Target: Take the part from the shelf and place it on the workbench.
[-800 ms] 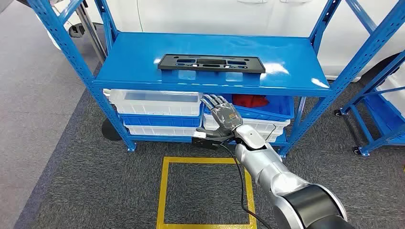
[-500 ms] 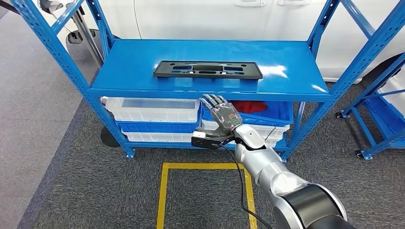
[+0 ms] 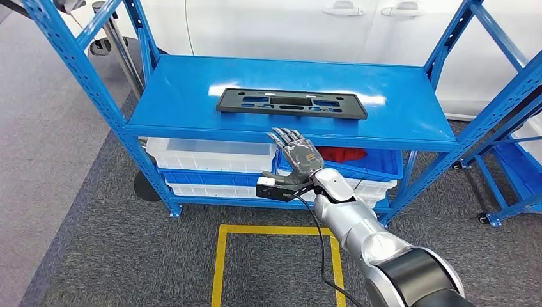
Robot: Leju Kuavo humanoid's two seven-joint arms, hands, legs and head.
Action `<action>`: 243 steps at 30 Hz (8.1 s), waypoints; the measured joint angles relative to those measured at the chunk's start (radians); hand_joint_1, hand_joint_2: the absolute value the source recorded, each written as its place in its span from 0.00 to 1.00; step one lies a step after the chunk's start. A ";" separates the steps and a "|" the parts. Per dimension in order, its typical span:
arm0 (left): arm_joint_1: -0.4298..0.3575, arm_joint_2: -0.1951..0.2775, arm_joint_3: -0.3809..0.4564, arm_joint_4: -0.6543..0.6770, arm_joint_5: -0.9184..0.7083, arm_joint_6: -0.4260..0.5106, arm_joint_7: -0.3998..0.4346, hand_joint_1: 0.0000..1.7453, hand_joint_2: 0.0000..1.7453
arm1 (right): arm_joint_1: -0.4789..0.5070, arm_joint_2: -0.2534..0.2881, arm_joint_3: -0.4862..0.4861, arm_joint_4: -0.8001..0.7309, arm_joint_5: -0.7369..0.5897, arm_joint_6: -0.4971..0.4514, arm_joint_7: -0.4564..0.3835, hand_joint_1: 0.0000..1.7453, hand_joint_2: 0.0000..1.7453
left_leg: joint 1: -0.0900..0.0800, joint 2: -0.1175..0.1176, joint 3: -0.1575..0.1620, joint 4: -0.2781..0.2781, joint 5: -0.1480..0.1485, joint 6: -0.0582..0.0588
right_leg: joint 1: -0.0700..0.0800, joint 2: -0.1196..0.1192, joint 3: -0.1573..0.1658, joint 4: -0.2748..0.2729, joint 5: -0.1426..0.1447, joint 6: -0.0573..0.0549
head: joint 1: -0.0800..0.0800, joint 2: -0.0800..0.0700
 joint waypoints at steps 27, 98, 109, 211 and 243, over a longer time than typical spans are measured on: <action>0.001 0.002 0.000 0.000 0.018 0.001 -0.003 0.00 0.00 | -0.030 -0.004 0.067 -0.005 0.003 -0.005 0.091 0.00 0.00 | 0.003 0.004 -0.042 0.010 0.023 0.006 | 0.005 -0.001 0.008 0.089 -0.115 0.002 | 0.000 0.000; 0.002 -0.012 0.000 0.000 0.030 -0.007 -0.026 0.00 0.00 | -0.117 -0.034 0.135 0.040 0.001 0.204 0.316 0.00 0.25 | -0.004 0.001 -0.045 0.023 0.014 -0.019 | 0.008 -0.002 0.095 -0.178 0.046 -0.023 | 0.000 0.000; -0.002 -0.013 0.000 0.000 0.015 -0.011 -0.027 0.00 0.00 | -0.117 -0.035 0.139 0.030 0.061 0.162 0.364 0.00 1.00 | 0.009 0.003 -0.075 0.073 0.014 -0.041 | 0.000 -0.001 0.104 -0.172 0.033 -0.025 | 0.000 0.000; 0.002 -0.015 0.000 0.000 0.048 -0.019 -0.078 0.00 1.00 | 0.060 -0.117 0.019 -0.651 -1.012 0.592 -0.151 1.00 1.00 | 0.009 0.002 -0.046 0.015 0.018 0.005 | 0.001 -0.003 -0.040 0.099 -0.089 0.006 | 0.000 0.000; 0.016 -0.016 0.001 0.000 0.071 0.002 -0.133 0.00 1.00 | 0.458 -0.216 -0.001 -1.372 -1.923 1.131 0.034 1.00 1.00 | 0.006 0.003 -0.023 0.019 -0.002 0.006 | -0.005 -0.001 -0.029 0.108 -0.085 0.013 | 0.000 0.000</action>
